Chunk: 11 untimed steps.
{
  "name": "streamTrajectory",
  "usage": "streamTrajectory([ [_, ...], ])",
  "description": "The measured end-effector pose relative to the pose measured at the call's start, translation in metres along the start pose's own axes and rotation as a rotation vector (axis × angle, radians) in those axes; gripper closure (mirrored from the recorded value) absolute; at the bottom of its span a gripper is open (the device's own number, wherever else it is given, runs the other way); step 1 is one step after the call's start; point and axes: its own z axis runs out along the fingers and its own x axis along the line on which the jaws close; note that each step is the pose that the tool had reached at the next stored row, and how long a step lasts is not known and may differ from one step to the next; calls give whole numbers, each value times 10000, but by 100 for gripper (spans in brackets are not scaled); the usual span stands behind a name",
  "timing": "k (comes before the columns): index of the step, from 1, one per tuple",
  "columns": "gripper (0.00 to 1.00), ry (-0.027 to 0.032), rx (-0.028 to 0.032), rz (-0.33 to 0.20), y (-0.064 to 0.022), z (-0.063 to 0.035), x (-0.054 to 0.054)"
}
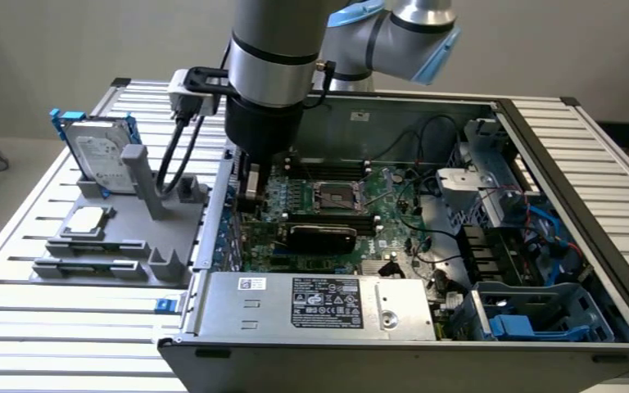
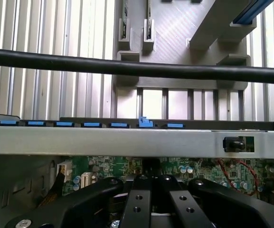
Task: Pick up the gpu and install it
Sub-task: 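Insert the gpu into the slot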
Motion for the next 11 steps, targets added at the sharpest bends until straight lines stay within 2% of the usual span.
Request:
streamTrajectory([
  [11, 89, 70, -123, 14, 1, -1, 0],
])
